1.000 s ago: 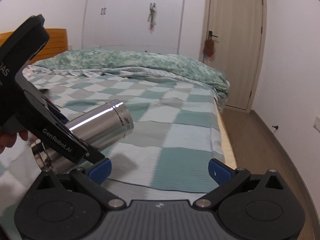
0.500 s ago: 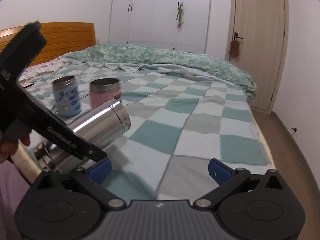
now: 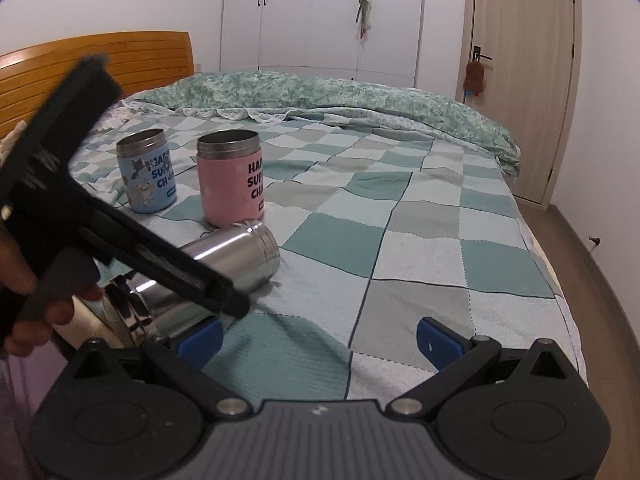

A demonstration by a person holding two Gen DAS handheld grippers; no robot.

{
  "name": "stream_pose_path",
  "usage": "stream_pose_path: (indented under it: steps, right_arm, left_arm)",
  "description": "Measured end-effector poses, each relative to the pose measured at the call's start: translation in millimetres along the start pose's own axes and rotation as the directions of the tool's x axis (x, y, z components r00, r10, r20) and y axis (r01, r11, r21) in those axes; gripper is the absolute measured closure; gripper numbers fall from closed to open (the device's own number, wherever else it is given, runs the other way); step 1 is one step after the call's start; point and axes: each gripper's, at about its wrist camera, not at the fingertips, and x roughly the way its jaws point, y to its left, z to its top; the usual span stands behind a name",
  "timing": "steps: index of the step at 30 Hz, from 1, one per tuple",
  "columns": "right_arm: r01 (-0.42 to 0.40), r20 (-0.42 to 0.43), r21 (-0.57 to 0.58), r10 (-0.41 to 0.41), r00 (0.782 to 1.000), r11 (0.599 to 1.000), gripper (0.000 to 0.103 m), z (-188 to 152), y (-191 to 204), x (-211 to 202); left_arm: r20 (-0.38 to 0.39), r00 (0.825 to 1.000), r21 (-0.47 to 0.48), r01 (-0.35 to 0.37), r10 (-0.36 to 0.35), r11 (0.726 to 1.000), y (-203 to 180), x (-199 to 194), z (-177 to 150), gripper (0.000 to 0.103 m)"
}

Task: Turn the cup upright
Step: 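Close the right gripper around the silver bottle's body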

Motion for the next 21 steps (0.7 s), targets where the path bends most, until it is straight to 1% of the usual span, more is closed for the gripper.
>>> stream_pose_path:
  steps: [3,5,7,10,12,16,21]
  right_arm:
    - [-0.005,0.007,0.0,0.005,1.0,1.0,0.0,4,6,-6]
    - [-0.006,0.01,0.0,0.006,1.0,1.0,0.0,6,13,-8]
    - [-0.009,0.01,0.001,0.009,1.0,1.0,0.0,10,24,-9]
    - [-0.009,0.006,0.011,0.009,1.0,1.0,0.0,17,39,-8]
    - [-0.008,-0.006,0.03,0.008,1.0,1.0,0.0,24,49,-4]
    - [0.014,-0.047,0.078,-0.011,0.999,0.997,0.0,40,65,11]
    - [0.056,-0.117,0.135,-0.041,0.992,0.989,0.0,55,80,35]
  left_arm:
    - [0.074,0.997,0.036,-0.002,-0.001,0.999,13,-30,0,0.0]
    - [0.127,0.992,0.056,-0.007,0.0,0.998,28,-47,-3,0.0]
    - [0.16,0.987,0.07,-0.015,0.004,0.997,44,-58,-7,0.0]
    - [0.183,0.983,0.084,-0.048,0.032,0.995,70,-66,-14,0.0]
    - [0.199,0.979,0.095,-0.058,0.038,0.994,89,-68,-18,0.0]
    - [0.222,0.975,0.143,-0.04,0.007,0.989,120,-69,-24,0.0]
    - [0.226,0.973,0.189,-0.006,-0.038,0.982,143,-58,-24,0.0]
